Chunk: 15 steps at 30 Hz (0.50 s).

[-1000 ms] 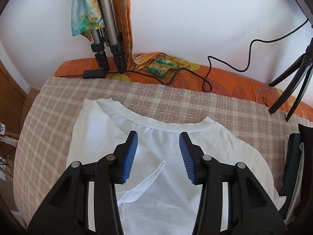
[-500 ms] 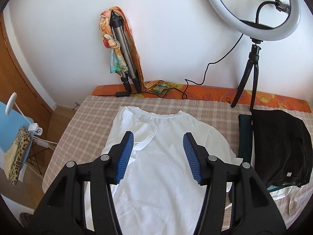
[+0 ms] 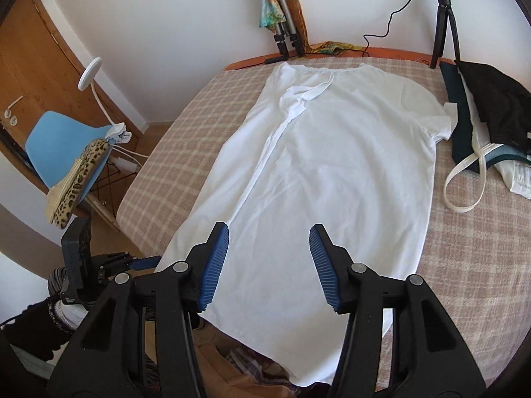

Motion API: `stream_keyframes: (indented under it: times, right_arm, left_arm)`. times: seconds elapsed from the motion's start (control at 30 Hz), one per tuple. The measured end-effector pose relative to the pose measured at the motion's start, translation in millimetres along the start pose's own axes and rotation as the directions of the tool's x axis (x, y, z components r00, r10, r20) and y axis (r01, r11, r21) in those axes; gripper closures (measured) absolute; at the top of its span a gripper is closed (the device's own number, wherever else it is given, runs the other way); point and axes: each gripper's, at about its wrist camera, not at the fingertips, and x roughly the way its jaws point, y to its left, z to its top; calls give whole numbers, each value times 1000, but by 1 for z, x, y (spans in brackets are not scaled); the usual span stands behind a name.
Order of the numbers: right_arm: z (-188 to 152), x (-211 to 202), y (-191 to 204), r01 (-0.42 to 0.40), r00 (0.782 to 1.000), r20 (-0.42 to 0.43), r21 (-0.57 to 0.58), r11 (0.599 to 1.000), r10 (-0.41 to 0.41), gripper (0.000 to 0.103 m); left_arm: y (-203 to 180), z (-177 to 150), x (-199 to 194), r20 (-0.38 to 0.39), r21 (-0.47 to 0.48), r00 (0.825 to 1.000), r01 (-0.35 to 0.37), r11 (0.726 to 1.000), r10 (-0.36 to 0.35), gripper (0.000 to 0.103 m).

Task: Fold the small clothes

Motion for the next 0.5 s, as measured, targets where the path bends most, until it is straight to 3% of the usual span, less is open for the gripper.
stream_keyframes:
  times: [0.1, 0.27, 0.33, 0.37, 0.4, 0.5]
  right_arm:
    - [-21, 41, 26, -34, 996, -80, -48, 998, 30, 56]
    - [-39, 83, 48, -46, 986, -163, -92, 995, 31, 60]
    - [-42, 92, 48, -63, 982, -185, -75, 995, 48, 70]
    - [-43, 94, 47, -86, 977, -199, -60, 995, 72, 88]
    - [-44, 95, 47, -107, 973, -208, -42, 993, 96, 96]
    - [-45, 88, 48, -151, 970, -195, -5, 989, 147, 99]
  left_arm:
    - [2, 0, 0, 2, -6, 1000, -2, 1000, 2, 94]
    - [3, 0, -7, 23, -6, 1000, 16, 1000, -16, 98]
    - [3, -1, -10, 30, -7, 999, 20, 1000, -20, 99]
    - [5, -1, -12, 33, -5, 999, 20, 1000, -20, 99]
    - [5, -1, -13, 37, -6, 999, 22, 1000, -22, 99]
    - [5, -1, -23, 55, -6, 998, 34, 999, -33, 99]
